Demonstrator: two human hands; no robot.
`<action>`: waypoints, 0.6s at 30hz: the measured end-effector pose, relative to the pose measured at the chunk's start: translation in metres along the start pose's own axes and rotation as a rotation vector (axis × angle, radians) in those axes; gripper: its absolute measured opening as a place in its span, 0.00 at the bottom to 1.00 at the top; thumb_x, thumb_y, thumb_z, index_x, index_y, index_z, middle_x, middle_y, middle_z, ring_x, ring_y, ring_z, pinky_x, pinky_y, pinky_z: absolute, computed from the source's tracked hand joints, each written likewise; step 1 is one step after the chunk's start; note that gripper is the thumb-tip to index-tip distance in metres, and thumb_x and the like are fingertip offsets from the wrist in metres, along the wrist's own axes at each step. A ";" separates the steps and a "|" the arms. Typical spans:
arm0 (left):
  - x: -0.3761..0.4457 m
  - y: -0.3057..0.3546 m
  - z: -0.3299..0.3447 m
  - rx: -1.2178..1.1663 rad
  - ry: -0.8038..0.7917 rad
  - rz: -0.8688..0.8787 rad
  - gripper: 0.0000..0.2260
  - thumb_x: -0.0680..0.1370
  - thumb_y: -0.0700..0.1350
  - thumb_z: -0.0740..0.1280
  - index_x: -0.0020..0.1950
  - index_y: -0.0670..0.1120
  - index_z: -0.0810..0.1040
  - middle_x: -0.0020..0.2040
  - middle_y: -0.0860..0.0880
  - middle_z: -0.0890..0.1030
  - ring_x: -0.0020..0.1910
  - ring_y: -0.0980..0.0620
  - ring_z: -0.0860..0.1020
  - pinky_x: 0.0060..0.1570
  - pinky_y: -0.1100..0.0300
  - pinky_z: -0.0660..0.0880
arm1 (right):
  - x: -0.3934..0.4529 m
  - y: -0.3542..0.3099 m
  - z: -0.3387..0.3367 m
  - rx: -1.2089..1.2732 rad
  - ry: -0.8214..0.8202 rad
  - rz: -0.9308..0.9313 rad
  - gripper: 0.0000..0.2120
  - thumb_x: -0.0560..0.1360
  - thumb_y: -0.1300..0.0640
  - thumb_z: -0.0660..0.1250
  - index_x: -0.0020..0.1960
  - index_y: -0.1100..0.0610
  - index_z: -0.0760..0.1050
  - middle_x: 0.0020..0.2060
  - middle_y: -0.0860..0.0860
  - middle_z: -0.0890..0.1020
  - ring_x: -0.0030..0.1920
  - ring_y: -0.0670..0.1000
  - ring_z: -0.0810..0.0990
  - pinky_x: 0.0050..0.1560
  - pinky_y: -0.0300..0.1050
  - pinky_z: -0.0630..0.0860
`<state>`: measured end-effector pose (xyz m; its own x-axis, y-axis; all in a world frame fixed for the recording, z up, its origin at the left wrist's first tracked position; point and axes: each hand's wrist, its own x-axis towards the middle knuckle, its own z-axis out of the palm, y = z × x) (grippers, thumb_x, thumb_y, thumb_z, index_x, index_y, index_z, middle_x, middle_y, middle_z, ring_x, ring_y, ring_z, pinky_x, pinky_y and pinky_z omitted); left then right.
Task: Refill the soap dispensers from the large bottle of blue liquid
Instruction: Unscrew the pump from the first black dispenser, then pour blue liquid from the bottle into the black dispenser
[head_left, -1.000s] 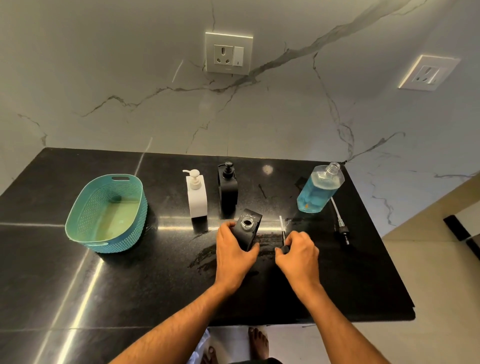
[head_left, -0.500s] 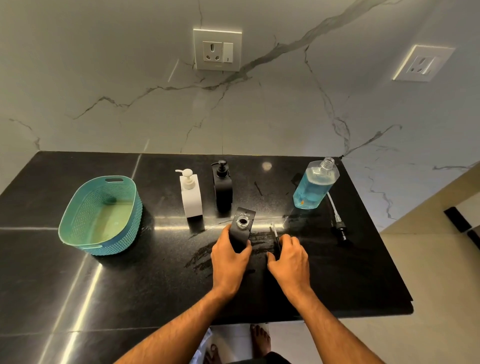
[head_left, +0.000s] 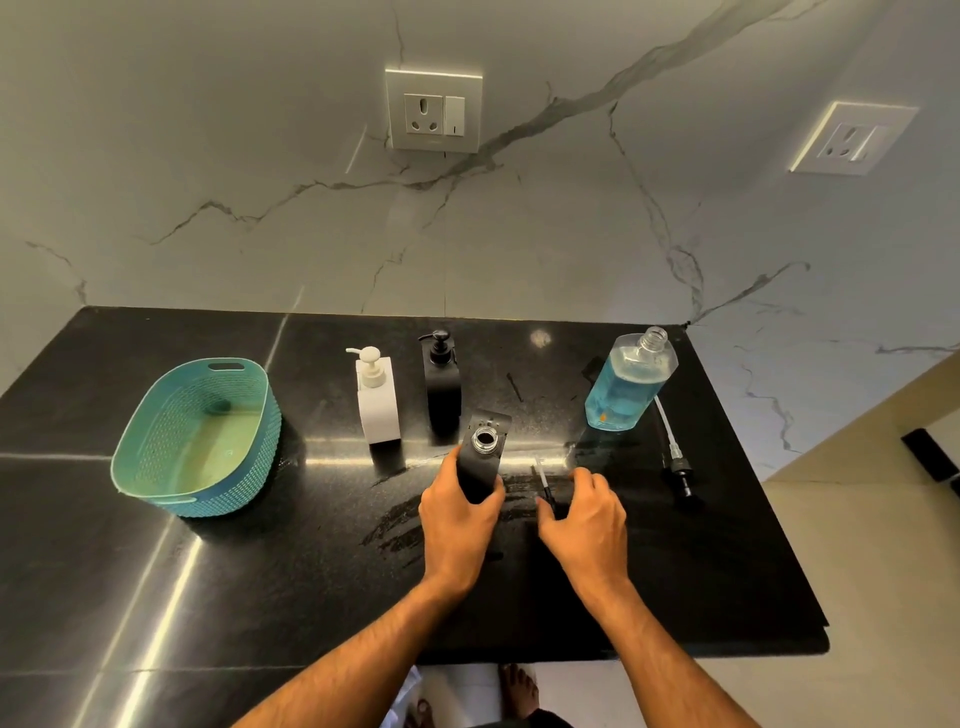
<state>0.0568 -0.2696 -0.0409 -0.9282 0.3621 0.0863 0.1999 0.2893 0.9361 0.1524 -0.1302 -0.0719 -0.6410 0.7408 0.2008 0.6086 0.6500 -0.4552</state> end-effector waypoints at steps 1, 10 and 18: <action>0.002 0.002 0.001 -0.005 0.008 0.000 0.23 0.74 0.46 0.77 0.67 0.53 0.76 0.53 0.63 0.82 0.53 0.69 0.80 0.53 0.75 0.74 | 0.006 0.002 -0.003 0.061 0.046 0.008 0.23 0.69 0.47 0.78 0.58 0.55 0.76 0.48 0.49 0.78 0.48 0.51 0.79 0.48 0.44 0.77; 0.026 0.027 0.016 -0.044 0.047 0.048 0.23 0.74 0.45 0.77 0.67 0.52 0.76 0.52 0.62 0.82 0.53 0.67 0.81 0.51 0.75 0.75 | 0.089 0.046 -0.044 0.529 0.314 0.170 0.35 0.67 0.59 0.82 0.69 0.56 0.70 0.61 0.47 0.73 0.59 0.50 0.78 0.61 0.45 0.77; 0.054 0.051 0.038 -0.026 0.087 0.078 0.23 0.74 0.46 0.78 0.66 0.54 0.76 0.51 0.64 0.81 0.53 0.71 0.79 0.49 0.79 0.73 | 0.155 0.087 -0.048 0.824 -0.004 0.179 0.50 0.65 0.66 0.82 0.80 0.54 0.59 0.75 0.52 0.68 0.75 0.51 0.68 0.72 0.51 0.71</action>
<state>0.0285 -0.2011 -0.0018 -0.9343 0.3035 0.1871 0.2650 0.2400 0.9339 0.1284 0.0491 -0.0385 -0.5697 0.8194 0.0632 0.1658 0.1899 -0.9677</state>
